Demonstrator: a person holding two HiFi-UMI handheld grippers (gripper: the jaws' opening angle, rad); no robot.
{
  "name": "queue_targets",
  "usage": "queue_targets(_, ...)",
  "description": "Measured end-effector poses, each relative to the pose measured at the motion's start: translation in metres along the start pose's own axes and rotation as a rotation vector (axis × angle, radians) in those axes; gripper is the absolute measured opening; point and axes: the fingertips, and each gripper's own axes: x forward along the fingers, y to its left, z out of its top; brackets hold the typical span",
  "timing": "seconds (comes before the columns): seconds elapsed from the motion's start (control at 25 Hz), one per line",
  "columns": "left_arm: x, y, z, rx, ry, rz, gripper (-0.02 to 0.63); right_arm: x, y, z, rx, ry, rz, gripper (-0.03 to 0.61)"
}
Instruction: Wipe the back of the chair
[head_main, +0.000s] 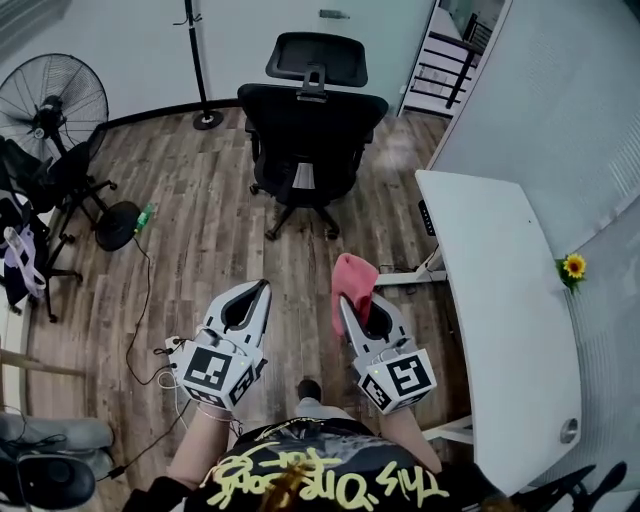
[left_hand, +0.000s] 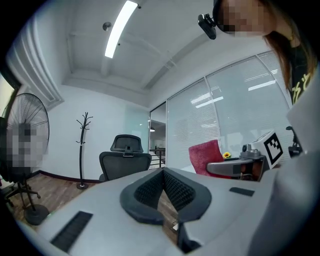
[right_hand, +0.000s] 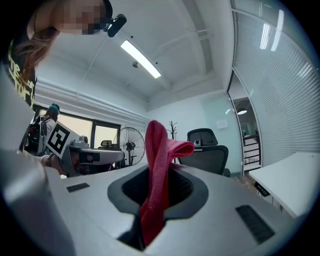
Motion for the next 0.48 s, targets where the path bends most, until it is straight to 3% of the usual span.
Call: queue_targets(0.48,0.078,0.011,-0.002,0.013,-0.002,0.043,-0.005,0.044,-0.074,-0.012,0.029,-0.003,0.037,0.063)
